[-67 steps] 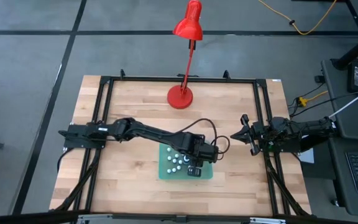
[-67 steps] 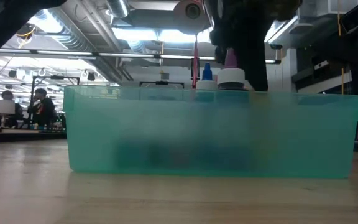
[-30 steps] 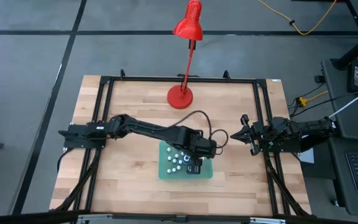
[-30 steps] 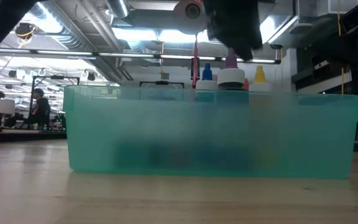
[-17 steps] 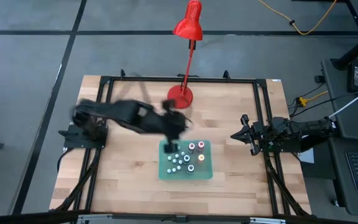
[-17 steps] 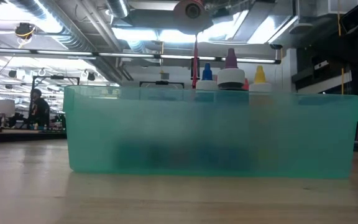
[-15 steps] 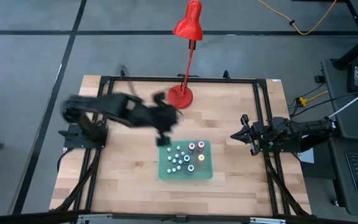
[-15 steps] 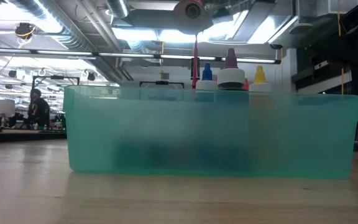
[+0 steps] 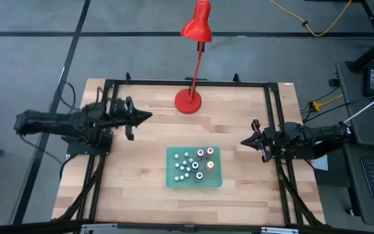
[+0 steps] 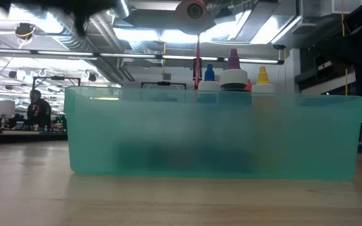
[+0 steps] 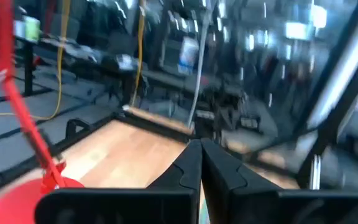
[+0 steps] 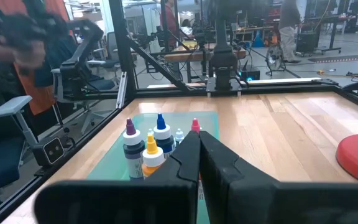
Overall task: Pick & Place food coloring
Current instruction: Return to Home Position
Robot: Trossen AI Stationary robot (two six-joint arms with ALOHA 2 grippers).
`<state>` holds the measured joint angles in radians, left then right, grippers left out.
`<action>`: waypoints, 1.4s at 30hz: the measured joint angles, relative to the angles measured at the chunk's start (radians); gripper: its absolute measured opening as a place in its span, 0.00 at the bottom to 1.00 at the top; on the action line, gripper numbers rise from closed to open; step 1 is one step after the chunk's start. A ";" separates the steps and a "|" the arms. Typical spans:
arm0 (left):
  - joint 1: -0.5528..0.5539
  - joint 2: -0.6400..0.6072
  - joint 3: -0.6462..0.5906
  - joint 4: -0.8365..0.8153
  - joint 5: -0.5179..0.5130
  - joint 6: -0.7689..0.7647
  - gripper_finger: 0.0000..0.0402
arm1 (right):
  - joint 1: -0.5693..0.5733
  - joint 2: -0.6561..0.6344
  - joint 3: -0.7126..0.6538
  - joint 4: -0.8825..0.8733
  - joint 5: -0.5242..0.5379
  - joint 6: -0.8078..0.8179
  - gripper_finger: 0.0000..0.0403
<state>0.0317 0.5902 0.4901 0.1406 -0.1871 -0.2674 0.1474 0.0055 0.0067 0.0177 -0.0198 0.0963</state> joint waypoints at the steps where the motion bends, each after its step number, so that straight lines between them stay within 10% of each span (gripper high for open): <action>1: 0.013 -0.046 -0.089 0.084 0.000 -0.033 0.01 | 0.000 0.000 0.000 0.000 0.000 0.000 0.03; 7: 0.003 -0.275 -0.400 0.313 -0.035 -0.131 0.01 | 0.000 0.000 0.000 0.000 0.000 0.000 0.03; 18: -0.073 -0.590 -0.425 0.006 -0.178 -0.001 0.00 | 0.000 0.000 0.000 0.000 0.000 0.000 0.03; 25: -0.078 -0.577 -0.422 -0.194 0.000 -0.033 0.01 | 0.000 0.000 0.000 0.000 0.000 0.000 0.03; 42: -0.076 -0.568 -0.422 -0.283 -0.041 -0.066 0.02 | 0.000 0.001 0.000 0.000 0.000 0.000 0.03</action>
<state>-0.0441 0.0223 0.0681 -0.1427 -0.2285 -0.3333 0.1473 0.0063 0.0067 0.0180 -0.0199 0.0963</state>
